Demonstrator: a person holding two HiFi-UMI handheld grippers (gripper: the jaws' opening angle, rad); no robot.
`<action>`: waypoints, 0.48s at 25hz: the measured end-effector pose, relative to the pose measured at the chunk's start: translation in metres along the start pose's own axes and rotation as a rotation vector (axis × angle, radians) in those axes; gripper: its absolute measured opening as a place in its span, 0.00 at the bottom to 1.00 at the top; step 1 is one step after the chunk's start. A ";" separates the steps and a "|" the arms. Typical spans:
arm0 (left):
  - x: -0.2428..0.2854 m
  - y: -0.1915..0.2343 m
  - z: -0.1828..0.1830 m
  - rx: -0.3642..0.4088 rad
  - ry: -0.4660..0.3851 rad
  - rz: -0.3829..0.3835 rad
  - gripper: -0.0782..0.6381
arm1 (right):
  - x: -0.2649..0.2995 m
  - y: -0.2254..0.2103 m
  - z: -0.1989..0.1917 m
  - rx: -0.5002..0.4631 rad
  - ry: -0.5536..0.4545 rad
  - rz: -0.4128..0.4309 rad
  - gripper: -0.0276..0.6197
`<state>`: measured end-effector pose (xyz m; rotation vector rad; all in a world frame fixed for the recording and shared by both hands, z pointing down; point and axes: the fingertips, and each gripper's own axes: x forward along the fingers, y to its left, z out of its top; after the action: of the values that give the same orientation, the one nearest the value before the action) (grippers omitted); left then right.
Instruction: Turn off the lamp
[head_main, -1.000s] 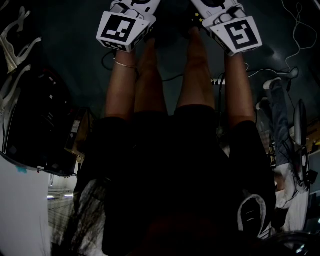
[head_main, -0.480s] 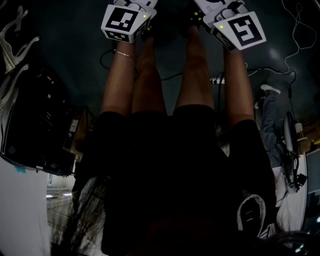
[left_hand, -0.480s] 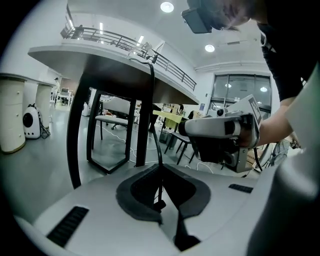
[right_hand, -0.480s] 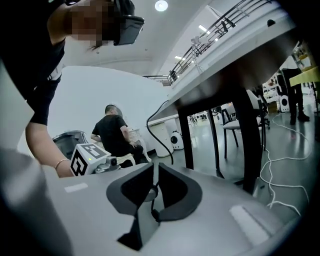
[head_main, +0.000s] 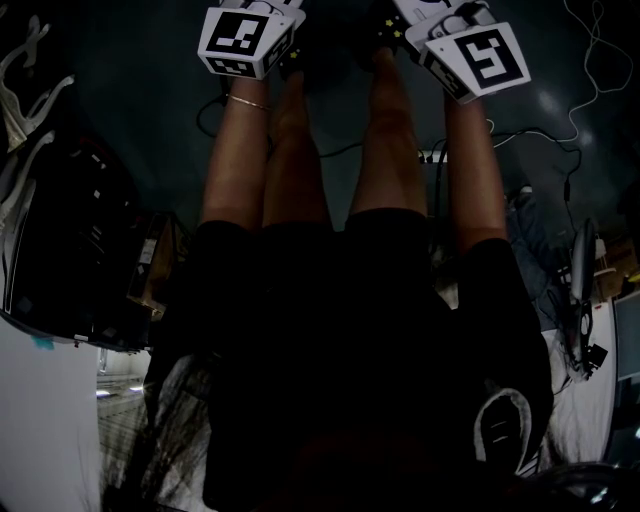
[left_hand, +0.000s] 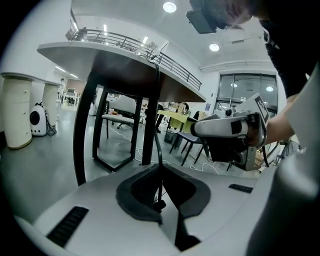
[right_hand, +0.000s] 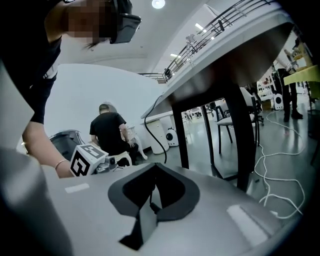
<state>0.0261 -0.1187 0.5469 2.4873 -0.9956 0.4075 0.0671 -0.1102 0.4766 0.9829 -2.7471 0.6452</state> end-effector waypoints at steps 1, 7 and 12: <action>0.000 0.002 -0.003 -0.009 0.000 0.005 0.14 | 0.000 -0.001 -0.002 0.008 0.001 -0.004 0.05; 0.007 0.015 -0.012 -0.089 -0.004 0.032 0.14 | 0.001 -0.008 -0.009 0.030 0.018 -0.018 0.05; 0.013 0.020 -0.016 -0.147 -0.019 0.020 0.14 | 0.001 -0.013 -0.009 0.040 0.015 -0.035 0.05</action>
<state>0.0200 -0.1316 0.5715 2.3555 -1.0206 0.3055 0.0752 -0.1158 0.4894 1.0281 -2.7076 0.7018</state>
